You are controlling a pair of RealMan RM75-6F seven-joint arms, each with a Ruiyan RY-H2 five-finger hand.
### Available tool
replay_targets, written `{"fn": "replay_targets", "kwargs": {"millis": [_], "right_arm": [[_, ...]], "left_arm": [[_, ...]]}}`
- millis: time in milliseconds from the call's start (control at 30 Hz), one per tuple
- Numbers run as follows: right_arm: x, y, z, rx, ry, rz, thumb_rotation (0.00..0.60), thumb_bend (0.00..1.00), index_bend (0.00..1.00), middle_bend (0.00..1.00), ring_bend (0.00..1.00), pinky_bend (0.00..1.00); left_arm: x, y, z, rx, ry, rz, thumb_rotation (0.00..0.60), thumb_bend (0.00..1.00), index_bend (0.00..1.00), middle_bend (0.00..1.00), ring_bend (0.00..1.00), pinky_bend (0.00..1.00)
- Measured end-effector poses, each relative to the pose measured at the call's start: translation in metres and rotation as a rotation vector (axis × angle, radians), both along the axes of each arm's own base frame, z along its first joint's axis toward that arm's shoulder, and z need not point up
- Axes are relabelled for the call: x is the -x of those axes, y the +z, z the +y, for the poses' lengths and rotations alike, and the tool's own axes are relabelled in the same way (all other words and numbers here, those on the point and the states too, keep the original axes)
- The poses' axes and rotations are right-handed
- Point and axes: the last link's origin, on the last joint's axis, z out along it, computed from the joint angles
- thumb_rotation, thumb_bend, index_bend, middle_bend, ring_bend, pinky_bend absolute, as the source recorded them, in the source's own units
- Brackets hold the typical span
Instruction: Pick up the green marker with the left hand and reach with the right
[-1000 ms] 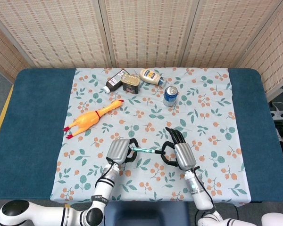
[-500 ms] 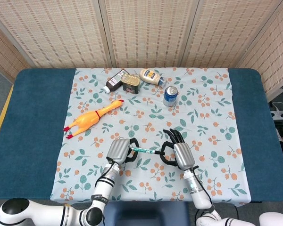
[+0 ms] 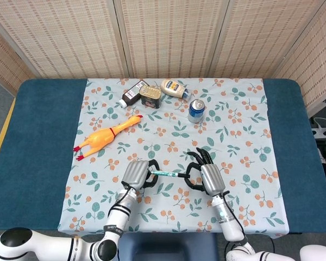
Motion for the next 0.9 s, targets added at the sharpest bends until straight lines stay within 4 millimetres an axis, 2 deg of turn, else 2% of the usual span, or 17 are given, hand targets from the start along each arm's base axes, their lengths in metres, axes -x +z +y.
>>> {"fn": "replay_targets", "kwargs": {"millis": [733, 900], "right_arm": [[0.019, 0.039, 0.003, 0.019, -0.022, 0.057, 0.6, 0.5, 0.87, 0.18, 0.0, 0.0], [0.035, 0.044, 0.007, 0.013, -0.033, 0.133, 0.6, 0.5, 0.87, 0.18, 0.0, 0.0]], "left_arm": [[0.01, 0.007, 0.018, -0.031, 0.0, 0.004, 0.6, 0.43, 0.75, 1.0, 1.0, 1.0], [0.019, 0.007, 0.022, -0.041, -0.001, 0.029, 0.6, 0.43, 0.75, 1.0, 1.0, 1.0]]}}
